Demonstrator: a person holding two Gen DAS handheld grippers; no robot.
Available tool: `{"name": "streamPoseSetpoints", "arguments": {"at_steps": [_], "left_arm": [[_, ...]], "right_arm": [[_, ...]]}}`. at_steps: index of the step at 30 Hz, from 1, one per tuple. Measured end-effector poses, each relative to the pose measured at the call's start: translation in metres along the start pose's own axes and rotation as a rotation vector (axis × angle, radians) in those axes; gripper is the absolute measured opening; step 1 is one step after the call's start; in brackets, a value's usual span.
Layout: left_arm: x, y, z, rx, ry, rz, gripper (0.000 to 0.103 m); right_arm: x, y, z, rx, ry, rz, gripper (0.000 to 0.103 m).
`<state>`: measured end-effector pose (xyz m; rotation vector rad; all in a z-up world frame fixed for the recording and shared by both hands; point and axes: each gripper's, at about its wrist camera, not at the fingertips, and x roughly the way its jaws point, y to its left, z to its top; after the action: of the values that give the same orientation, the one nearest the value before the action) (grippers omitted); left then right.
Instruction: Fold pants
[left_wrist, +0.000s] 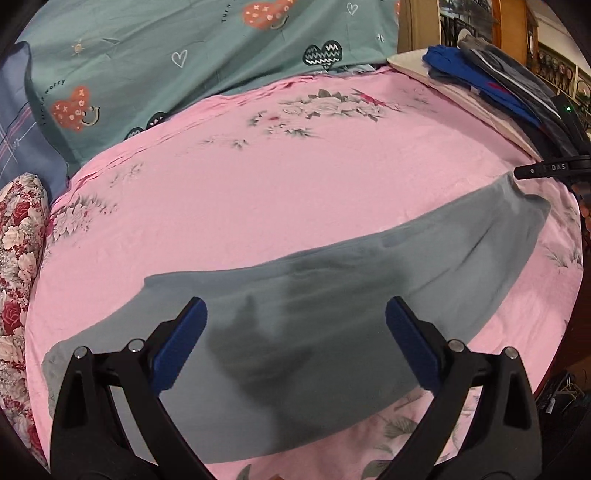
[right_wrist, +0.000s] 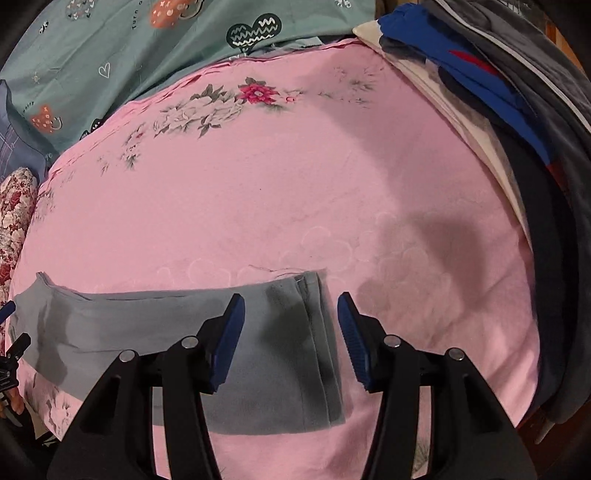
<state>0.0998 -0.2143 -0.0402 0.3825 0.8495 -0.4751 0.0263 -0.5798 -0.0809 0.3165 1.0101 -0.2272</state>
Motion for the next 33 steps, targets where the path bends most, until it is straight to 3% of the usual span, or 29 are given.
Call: {"name": "streamPoseSetpoints", "arguments": {"at_steps": [2, 8, 15, 19, 22, 25, 27, 29, 31, 33], "left_arm": [[0.004, 0.0, 0.0, 0.0, 0.013, 0.006, 0.099], [0.011, 0.001, 0.0, -0.004, 0.03, 0.0, 0.099], [0.022, -0.017, -0.003, 0.034, 0.047, -0.02, 0.099], [0.034, -0.021, -0.006, 0.04, 0.079, -0.022, 0.099], [0.038, -0.02, -0.009, 0.04, 0.094, -0.018, 0.099], [0.036, -0.018, -0.008, 0.035, 0.086, -0.019, 0.099], [0.034, -0.018, -0.007, 0.034, 0.076, -0.021, 0.099], [0.038, -0.022, -0.009, 0.049, 0.085, -0.006, 0.099], [0.041, -0.023, -0.011, 0.051, 0.085, 0.004, 0.101], [0.043, -0.021, -0.011, 0.04, 0.092, 0.0, 0.101]], "right_arm": [[0.011, 0.004, 0.001, -0.027, 0.021, 0.001, 0.024], [0.025, 0.01, 0.001, -0.081, 0.05, -0.016, 0.005], [0.012, -0.008, 0.007, -0.028, 0.018, -0.078, 0.004], [0.029, -0.002, 0.002, -0.058, 0.05, -0.094, 0.005], [0.016, -0.006, 0.003, -0.035, 0.015, -0.123, 0.044], [-0.017, -0.011, -0.001, -0.02, -0.061, -0.149, 0.045], [-0.034, -0.008, -0.011, -0.01, -0.07, -0.061, 0.045], [-0.032, 0.002, -0.026, -0.037, -0.017, -0.032, 0.042], [-0.018, 0.007, -0.039, -0.057, 0.059, -0.04, 0.031], [-0.006, 0.004, -0.049, -0.044, 0.079, -0.054, 0.031]]}}
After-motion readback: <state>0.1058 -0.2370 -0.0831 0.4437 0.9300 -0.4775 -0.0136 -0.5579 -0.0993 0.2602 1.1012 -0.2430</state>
